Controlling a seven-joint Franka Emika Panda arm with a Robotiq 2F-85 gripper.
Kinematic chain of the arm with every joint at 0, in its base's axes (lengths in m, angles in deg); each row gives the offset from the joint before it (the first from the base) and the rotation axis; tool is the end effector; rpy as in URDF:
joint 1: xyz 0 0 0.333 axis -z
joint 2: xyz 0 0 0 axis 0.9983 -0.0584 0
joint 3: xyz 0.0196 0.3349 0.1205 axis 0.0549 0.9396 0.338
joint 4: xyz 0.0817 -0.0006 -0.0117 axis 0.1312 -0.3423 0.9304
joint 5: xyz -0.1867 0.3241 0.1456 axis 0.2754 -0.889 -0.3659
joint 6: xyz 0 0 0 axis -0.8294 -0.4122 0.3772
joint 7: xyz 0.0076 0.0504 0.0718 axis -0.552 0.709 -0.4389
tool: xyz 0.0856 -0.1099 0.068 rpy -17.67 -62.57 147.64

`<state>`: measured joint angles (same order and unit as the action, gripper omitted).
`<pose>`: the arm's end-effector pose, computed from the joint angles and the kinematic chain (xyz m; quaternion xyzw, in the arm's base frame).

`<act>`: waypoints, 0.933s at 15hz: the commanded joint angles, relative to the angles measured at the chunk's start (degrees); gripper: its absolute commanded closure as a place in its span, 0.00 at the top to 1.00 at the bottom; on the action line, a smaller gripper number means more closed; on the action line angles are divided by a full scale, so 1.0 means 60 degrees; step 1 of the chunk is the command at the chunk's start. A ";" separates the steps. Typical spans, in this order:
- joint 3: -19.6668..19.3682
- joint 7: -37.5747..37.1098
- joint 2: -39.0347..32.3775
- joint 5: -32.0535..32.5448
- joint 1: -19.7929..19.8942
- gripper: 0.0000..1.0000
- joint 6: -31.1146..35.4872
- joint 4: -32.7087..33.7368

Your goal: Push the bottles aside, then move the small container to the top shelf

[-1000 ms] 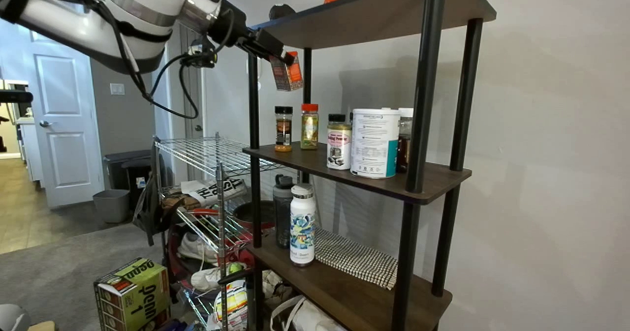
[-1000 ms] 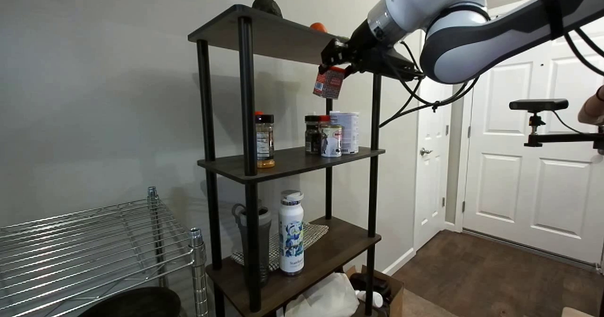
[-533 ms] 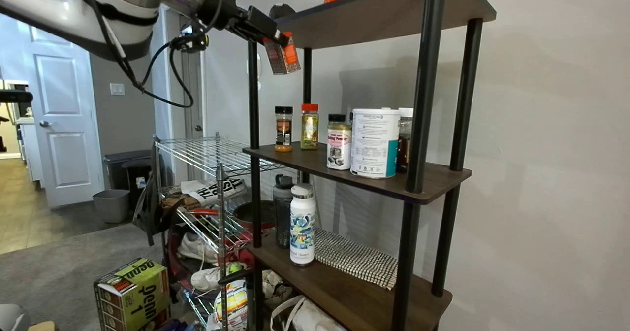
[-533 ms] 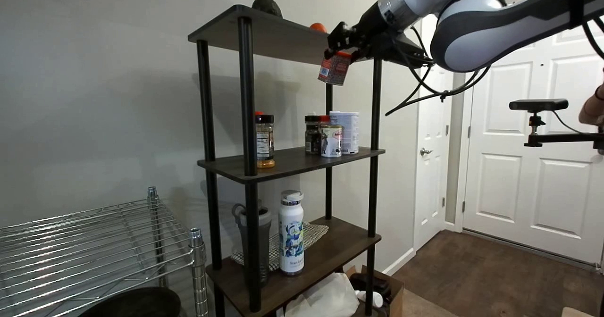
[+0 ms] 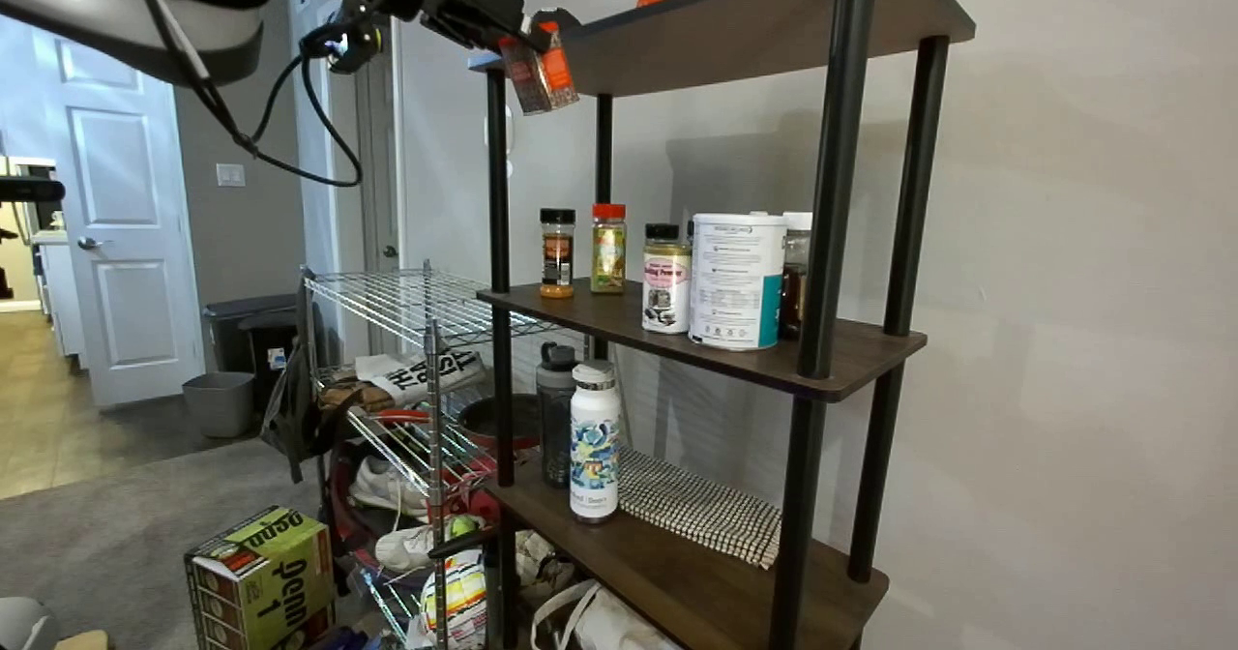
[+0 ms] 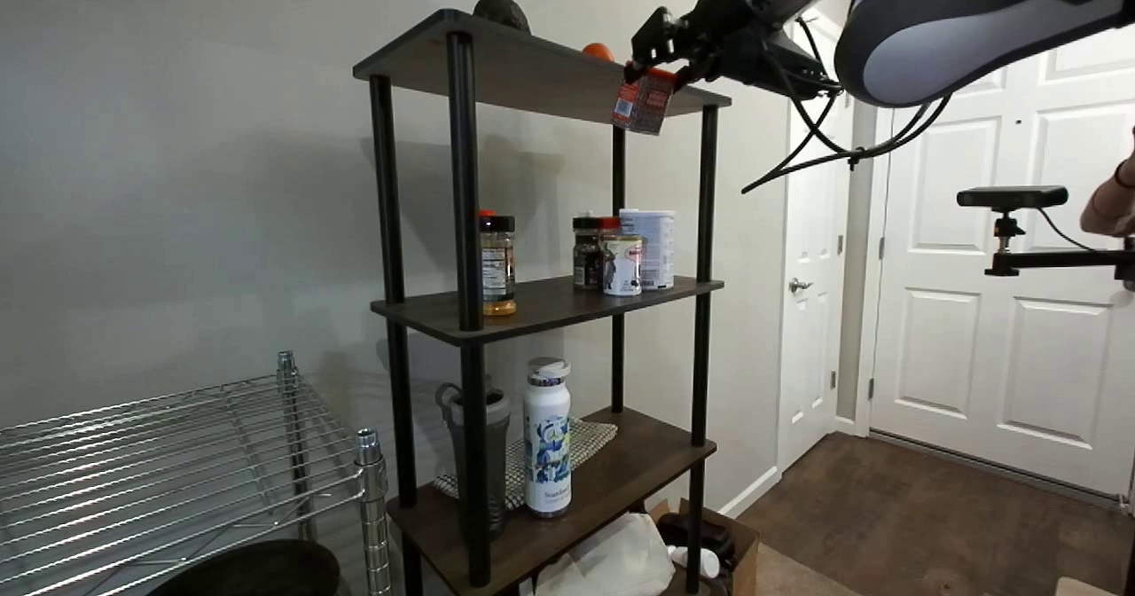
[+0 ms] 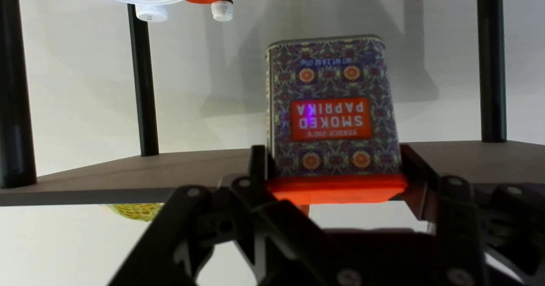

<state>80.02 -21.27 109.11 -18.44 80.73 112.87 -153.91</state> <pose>0.4108 0.0625 0.7163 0.7942 -0.0805 0.6022 0.0130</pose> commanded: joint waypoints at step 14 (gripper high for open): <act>0.1870 0.4625 0.1087 -0.4900 0.1666 0.49 -0.0305 -0.0035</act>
<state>89.07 0.59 114.40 -42.52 88.25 111.15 -154.05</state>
